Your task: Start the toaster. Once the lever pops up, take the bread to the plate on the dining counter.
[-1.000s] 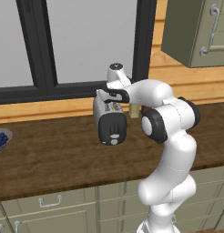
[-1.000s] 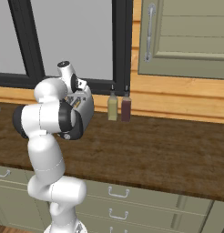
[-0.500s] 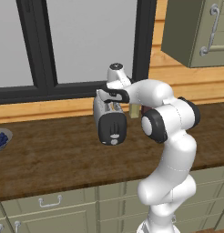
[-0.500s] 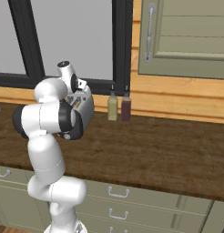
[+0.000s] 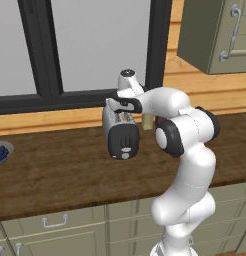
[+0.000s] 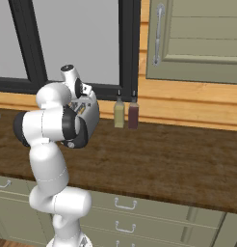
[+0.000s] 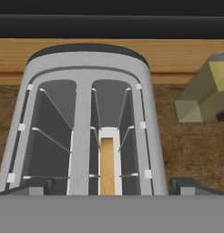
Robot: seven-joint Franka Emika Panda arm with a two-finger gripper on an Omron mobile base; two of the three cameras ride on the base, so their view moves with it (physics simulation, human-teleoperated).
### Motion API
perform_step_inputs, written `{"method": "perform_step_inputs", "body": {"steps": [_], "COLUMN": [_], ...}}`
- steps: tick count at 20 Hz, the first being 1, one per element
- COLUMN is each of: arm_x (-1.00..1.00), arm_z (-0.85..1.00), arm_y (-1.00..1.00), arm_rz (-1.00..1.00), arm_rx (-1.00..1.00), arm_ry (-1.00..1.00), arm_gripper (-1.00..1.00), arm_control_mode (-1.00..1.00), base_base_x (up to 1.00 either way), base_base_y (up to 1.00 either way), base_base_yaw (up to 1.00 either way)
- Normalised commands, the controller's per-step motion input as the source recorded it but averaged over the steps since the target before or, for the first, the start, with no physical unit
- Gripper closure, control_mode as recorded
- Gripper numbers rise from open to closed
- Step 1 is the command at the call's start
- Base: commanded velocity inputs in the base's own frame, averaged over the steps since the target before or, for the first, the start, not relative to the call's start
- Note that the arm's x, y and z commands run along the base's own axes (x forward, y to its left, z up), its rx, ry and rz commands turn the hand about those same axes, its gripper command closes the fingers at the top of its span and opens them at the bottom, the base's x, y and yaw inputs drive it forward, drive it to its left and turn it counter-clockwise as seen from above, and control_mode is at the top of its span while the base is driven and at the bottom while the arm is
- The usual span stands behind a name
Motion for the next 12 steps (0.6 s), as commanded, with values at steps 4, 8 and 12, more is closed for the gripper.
{"method": "perform_step_inputs", "body": {"steps": [4,8,12], "arm_x": [0.0,0.0,0.0], "arm_z": [0.0,0.0,0.0], "arm_y": [0.0,0.0,0.0], "arm_rz": [0.0,0.0,0.0], "arm_rx": [0.0,0.0,0.0], "arm_ry": [0.0,0.0,0.0], "arm_gripper": [-1.0,-1.0,-1.0], "arm_control_mode": [-1.0,-1.0,-1.0], "base_base_x": [0.0,0.0,0.0], "base_base_y": [0.0,0.0,0.0], "base_base_yaw": [0.0,0.0,0.0]}}
